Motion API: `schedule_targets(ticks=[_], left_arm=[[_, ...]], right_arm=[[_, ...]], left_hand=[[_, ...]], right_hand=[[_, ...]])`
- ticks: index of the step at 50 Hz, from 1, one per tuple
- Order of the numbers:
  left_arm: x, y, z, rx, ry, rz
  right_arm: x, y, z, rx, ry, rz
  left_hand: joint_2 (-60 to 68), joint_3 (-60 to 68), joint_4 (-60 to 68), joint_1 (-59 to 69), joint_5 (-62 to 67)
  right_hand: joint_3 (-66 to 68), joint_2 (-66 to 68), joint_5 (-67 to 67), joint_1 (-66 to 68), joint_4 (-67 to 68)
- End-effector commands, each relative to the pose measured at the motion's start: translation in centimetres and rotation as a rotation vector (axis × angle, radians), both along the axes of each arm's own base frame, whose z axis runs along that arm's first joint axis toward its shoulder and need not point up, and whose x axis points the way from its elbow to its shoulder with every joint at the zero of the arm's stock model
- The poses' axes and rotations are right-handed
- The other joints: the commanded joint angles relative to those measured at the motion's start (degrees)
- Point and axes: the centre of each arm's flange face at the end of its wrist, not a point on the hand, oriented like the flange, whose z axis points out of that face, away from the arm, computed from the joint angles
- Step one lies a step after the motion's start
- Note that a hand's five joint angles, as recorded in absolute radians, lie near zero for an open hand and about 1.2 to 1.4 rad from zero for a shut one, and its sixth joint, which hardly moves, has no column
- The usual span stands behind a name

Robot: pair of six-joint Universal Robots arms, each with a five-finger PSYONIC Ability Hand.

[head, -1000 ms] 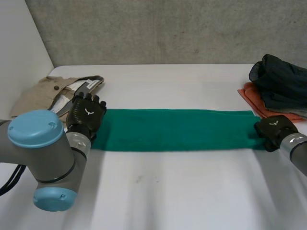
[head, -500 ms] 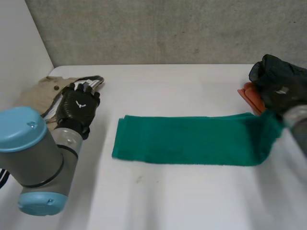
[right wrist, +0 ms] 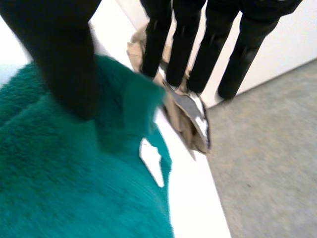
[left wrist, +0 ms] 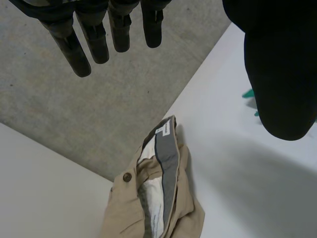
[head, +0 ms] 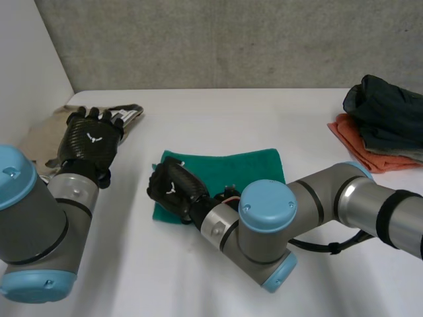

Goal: Fold the laundry.

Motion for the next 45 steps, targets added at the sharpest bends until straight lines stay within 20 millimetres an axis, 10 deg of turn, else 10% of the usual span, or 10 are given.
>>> schedule_targets(ticks=[1, 6, 15, 23, 29, 36, 45], left_arm=[[-2.0, -0.7, -0.1, -0.013, 0.008, -0.072], [-5.8, 0.2, 0.1, -0.028, 0.043, -0.194], [-9.9, 0.1, -2.5, 0.015, 0.052, -0.293], [-10.2, -0.1, -4.2, 0.050, 0.029, -0.293], [-9.6, 0.3, -3.0, 0.040, 0.040, -0.284], [-8.6, 1.2, -2.1, 0.036, 0.043, -0.277], [-6.6, 1.8, -1.3, 0.035, 0.043, -0.231]], right_arm=[[-3.6, -1.6, 5.1, 0.018, -0.066, -0.177], [-9.6, -4.9, 5.7, 0.192, -0.050, -0.416], [-14.5, -4.7, 1.9, 0.463, 0.121, -0.563], [-18.1, -6.6, 0.4, 0.505, 0.163, -0.703], [-19.8, -7.8, 3.0, 0.341, 0.143, -0.823], [-18.2, -7.8, 5.4, 0.091, 0.174, -0.771], [-6.6, 0.6, 2.7, -0.133, 0.164, -0.220]], left_hand=[[-1.4, -1.7, -1.3, -0.9, -2.4], [-1.4, -1.7, -1.3, -0.9, -2.4], [-1.4, -1.7, -1.3, -0.9, -2.4], [-1.3, -1.6, -1.3, -0.9, -2.4], [-1.3, -1.6, -1.3, -0.9, -2.4], [-1.3, -1.6, -1.3, -0.9, -2.4], [-1.3, -1.6, -1.3, -0.9, -2.4]], right_hand=[[-35.9, -35.6, -35.2, -35.1, -35.9], [-35.9, -35.6, -35.2, -35.1, -35.9], [-34.5, -34.2, -33.9, -33.7, -34.5], [34.0, 34.3, 34.7, 34.8, 34.0], [34.1, 34.4, 34.8, 34.9, 34.1], [34.1, 34.4, 34.8, 34.9, 34.1], [34.1, 34.4, 34.8, 34.9, 34.1]])
